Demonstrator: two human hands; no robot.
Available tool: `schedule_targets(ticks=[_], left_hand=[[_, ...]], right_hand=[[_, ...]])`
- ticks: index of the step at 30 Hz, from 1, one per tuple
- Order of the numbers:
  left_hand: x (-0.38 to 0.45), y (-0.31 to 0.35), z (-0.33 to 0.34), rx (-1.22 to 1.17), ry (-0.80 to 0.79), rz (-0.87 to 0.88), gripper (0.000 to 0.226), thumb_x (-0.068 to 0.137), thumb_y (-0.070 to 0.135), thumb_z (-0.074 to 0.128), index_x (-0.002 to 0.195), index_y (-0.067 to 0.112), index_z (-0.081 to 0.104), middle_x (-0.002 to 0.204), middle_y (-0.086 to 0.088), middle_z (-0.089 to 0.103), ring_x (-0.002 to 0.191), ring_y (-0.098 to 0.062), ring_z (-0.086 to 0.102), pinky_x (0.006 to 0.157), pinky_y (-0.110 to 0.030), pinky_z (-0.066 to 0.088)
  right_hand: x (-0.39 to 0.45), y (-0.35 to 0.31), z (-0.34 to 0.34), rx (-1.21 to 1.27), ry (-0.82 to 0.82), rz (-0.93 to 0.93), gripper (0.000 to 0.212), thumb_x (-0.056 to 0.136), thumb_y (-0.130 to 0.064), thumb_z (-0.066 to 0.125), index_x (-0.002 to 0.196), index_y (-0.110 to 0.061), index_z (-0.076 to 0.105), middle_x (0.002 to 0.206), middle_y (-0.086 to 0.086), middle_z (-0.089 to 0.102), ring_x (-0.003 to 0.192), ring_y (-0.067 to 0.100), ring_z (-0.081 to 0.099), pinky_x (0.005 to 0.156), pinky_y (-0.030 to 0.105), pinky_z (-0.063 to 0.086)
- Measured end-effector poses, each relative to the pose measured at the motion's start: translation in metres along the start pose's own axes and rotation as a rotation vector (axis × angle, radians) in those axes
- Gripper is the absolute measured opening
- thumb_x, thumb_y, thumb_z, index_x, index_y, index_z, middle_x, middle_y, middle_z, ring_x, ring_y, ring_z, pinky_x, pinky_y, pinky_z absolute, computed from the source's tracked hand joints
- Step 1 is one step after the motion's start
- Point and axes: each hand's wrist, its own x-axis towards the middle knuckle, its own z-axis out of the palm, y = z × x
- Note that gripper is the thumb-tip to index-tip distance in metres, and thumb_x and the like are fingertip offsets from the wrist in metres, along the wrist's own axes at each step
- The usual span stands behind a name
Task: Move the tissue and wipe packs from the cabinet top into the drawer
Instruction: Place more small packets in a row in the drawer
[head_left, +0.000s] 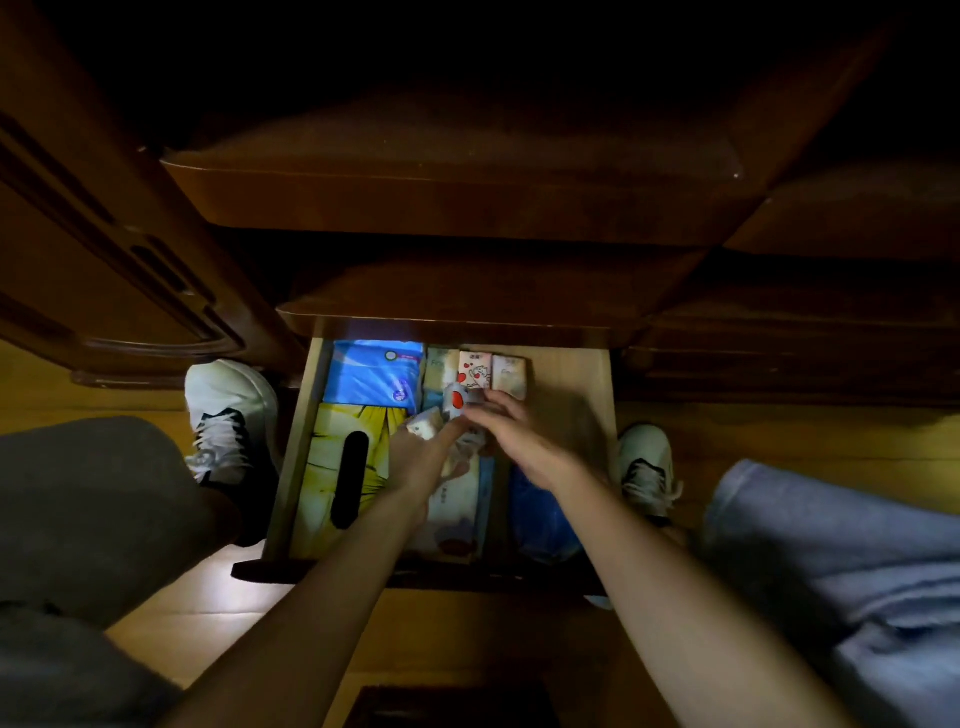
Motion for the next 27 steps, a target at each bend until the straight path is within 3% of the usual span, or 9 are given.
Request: schedule_targets(ticks=[2, 7, 9, 12, 15, 18, 20, 22, 27], left_hand=[[-0.001, -0.001, 0.004, 0.034, -0.031, 0.014, 0.015, 0.086, 0.009, 0.073, 0.101, 0.013, 0.069, 0.088, -0.013, 0.074, 0.074, -0.027, 0.069, 0.051, -0.028, 0.052], [-0.008, 0.0, 0.002, 0.051, -0.014, -0.011, 0.027, 0.088, 0.006, 0.062, 0.115, 0.011, 0.059, 0.074, -0.011, 0.059, 0.065, -0.023, 0.052, 0.056, -0.032, 0.038], [-0.011, 0.002, -0.003, -0.016, 0.01, -0.041, 0.029, 0.088, 0.001, 0.061, 0.113, 0.012, 0.052, 0.08, -0.014, 0.056, 0.069, -0.025, 0.052, 0.058, -0.034, 0.04], [-0.015, 0.004, -0.011, -0.031, -0.005, -0.013, 0.03, 0.089, -0.009, 0.051, 0.106, 0.016, 0.05, 0.088, -0.015, 0.057, 0.076, -0.026, 0.056, 0.063, -0.033, 0.05], [-0.017, 0.002, -0.015, 0.002, -0.046, 0.005, 0.032, 0.093, -0.001, 0.058, 0.12, 0.016, 0.049, 0.107, -0.028, 0.06, 0.097, -0.041, 0.061, 0.089, -0.05, 0.052], [-0.013, 0.002, -0.017, 0.037, -0.06, 0.003, 0.039, 0.095, 0.005, 0.065, 0.129, 0.013, 0.048, 0.125, -0.03, 0.061, 0.118, -0.048, 0.059, 0.099, -0.065, 0.047], [-0.009, 0.001, -0.017, 0.074, -0.065, 0.016, 0.04, 0.093, 0.0, 0.064, 0.127, 0.014, 0.051, 0.121, -0.024, 0.065, 0.114, -0.041, 0.063, 0.097, -0.057, 0.053], [-0.003, -0.001, -0.016, 0.132, -0.09, 0.059, 0.04, 0.09, 0.0, 0.068, 0.124, 0.014, 0.055, 0.113, -0.015, 0.07, 0.103, -0.031, 0.068, 0.083, -0.04, 0.058], [0.006, -0.007, -0.008, 0.266, -0.025, 0.196, 0.043, 0.079, 0.02, 0.086, 0.115, 0.015, 0.062, 0.094, 0.004, 0.074, 0.075, 0.003, 0.07, 0.063, -0.017, 0.057]], right_hand=[[0.0, 0.008, -0.007, 0.004, 0.045, -0.048, 0.063, 0.089, -0.043, 0.071, 0.145, -0.035, 0.043, 0.122, -0.012, 0.051, 0.103, 0.004, 0.052, 0.079, 0.027, 0.045], [0.006, 0.01, -0.037, 0.05, 0.486, -0.065, 0.031, 0.1, -0.027, 0.059, 0.13, -0.023, 0.05, 0.117, 0.005, 0.067, 0.085, 0.018, 0.071, 0.072, 0.042, 0.064], [0.016, 0.004, -0.05, 0.08, 0.569, -0.07, 0.031, 0.103, -0.017, 0.055, 0.133, -0.018, 0.047, 0.122, 0.009, 0.066, 0.094, 0.024, 0.071, 0.074, 0.041, 0.063], [0.034, -0.007, -0.055, -0.012, 0.697, -0.086, 0.042, 0.101, -0.008, 0.053, 0.141, -0.017, 0.041, 0.133, 0.013, 0.06, 0.115, 0.029, 0.064, 0.092, 0.042, 0.057], [0.051, -0.01, -0.049, -0.131, 0.795, -0.071, 0.052, 0.097, -0.003, 0.056, 0.145, -0.013, 0.041, 0.141, 0.015, 0.055, 0.127, 0.032, 0.056, 0.092, 0.034, 0.046], [0.063, -0.005, -0.045, -0.225, 0.76, -0.028, 0.056, 0.094, 0.002, 0.059, 0.147, -0.01, 0.042, 0.148, 0.018, 0.048, 0.134, 0.035, 0.05, 0.108, 0.044, 0.045], [0.065, 0.0, -0.043, -0.349, 0.726, 0.016, 0.053, 0.095, -0.002, 0.06, 0.145, -0.011, 0.045, 0.146, 0.018, 0.049, 0.131, 0.035, 0.052, 0.104, 0.049, 0.049], [0.063, 0.001, -0.042, -0.47, 0.717, 0.059, 0.058, 0.094, -0.01, 0.064, 0.147, -0.013, 0.042, 0.149, 0.018, 0.045, 0.132, 0.036, 0.05, 0.103, 0.05, 0.05], [0.04, 0.002, -0.037, -0.571, 0.751, 0.028, 0.062, 0.09, -0.02, 0.07, 0.146, -0.017, 0.043, 0.152, 0.011, 0.04, 0.136, 0.031, 0.046, 0.102, 0.046, 0.05]])
